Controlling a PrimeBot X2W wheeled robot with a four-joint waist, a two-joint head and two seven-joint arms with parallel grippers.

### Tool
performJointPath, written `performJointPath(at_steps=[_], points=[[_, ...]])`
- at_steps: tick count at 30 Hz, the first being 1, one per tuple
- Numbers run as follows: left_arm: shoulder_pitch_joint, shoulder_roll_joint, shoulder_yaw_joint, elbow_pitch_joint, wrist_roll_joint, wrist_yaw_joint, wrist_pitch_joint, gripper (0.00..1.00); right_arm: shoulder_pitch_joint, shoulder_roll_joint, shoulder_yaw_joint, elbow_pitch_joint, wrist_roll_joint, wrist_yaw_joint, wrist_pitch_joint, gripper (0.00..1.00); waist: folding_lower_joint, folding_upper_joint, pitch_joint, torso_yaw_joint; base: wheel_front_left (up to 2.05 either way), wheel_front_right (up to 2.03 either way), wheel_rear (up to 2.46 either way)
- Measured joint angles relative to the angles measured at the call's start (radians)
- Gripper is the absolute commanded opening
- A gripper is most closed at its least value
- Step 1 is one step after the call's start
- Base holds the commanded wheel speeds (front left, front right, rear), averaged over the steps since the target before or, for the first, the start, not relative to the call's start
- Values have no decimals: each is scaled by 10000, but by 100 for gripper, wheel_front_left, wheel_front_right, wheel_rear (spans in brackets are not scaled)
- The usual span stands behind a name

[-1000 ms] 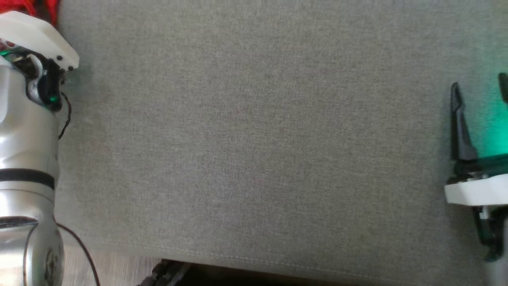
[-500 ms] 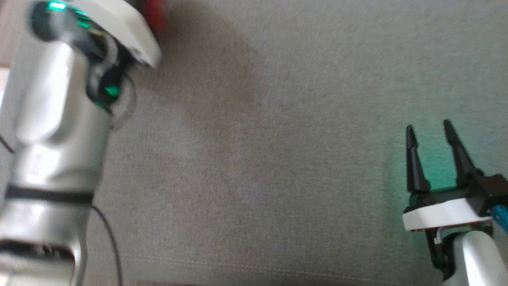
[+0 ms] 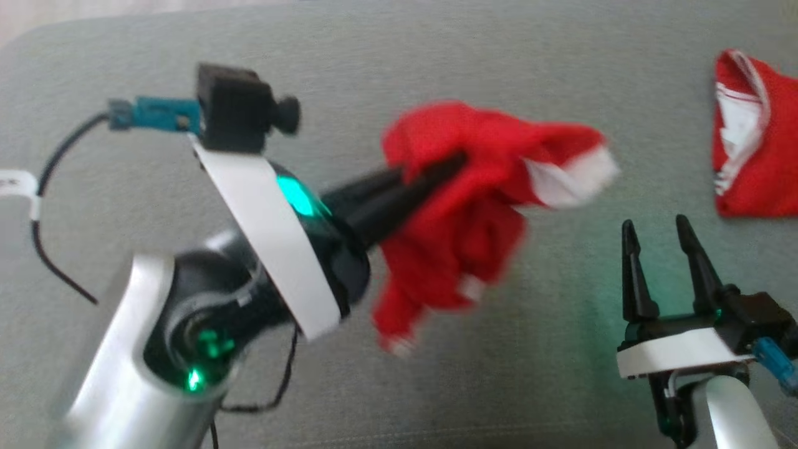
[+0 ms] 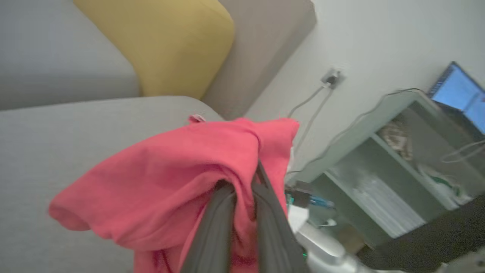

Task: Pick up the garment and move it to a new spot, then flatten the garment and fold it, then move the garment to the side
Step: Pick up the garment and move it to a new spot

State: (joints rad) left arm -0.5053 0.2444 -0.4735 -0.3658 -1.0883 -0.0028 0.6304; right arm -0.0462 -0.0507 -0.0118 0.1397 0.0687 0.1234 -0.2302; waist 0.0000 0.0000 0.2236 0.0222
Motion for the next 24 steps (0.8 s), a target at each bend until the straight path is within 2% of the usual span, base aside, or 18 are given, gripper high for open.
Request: performJointPath(at_steps=[3, 7, 10, 13, 17, 18, 19, 20, 21, 24], points=[[310, -31, -90, -537, -514, 416, 525, 0, -9, 8, 82, 188, 190, 0, -82, 100, 0, 0, 38, -372, 0, 0, 0], [321, -46, -2, 6, -1034, 947, 821, 0, -56, 19, 234, 385, 387, 0, -136, 100, 0, 0, 144, -835, 0, 0, 0], [306, -12, 284, 1609, -999, 1254, 800, 0, -120, 25, 401, 535, 504, 0, -176, 100, 0, 0, 256, -1150, 0, 0, 0], [168, 127, 556, 3793, -418, 1453, 374, 0, -373, 25, 545, 681, 640, 0, -178, 100, 0, 0, 379, -1460, 0, 0, 0], [-618, 497, 656, 6366, 1197, 1513, -1099, 0, -701, 27, 642, 709, 786, 0, -180, 100, 0, 0, 533, -1860, 0, 0, 0], [-870, 487, 706, 6828, 1465, 1532, -1540, 4, -727, 27, 640, 708, 813, 0, -180, 100, 0, 0, 566, -1945, 0, 0, 0], [-1116, 426, 771, 7235, 1616, 1567, -1921, 22, -723, 27, 637, 708, 813, 0, -180, 100, 0, 0, 594, -2019, 0, 0, 0], [-1338, 341, 811, 7578, 1699, 1607, -2180, 51, -712, 27, 629, 708, 813, 0, -180, 100, 0, 0, 612, -2074, 0, 0, 0], [-1524, 286, 767, 7843, 1839, 1595, -2391, 99, -707, 27, 616, 708, 817, 0, -180, 100, 0, 0, 624, -2107, 0, 0, 0], [-1821, 290, 456, 8575, 2715, 1344, -3413, 100, -664, 29, 502, 708, 840, 0, -196, 100, 0, 0, 573, -2034, 0, 0, 0]])
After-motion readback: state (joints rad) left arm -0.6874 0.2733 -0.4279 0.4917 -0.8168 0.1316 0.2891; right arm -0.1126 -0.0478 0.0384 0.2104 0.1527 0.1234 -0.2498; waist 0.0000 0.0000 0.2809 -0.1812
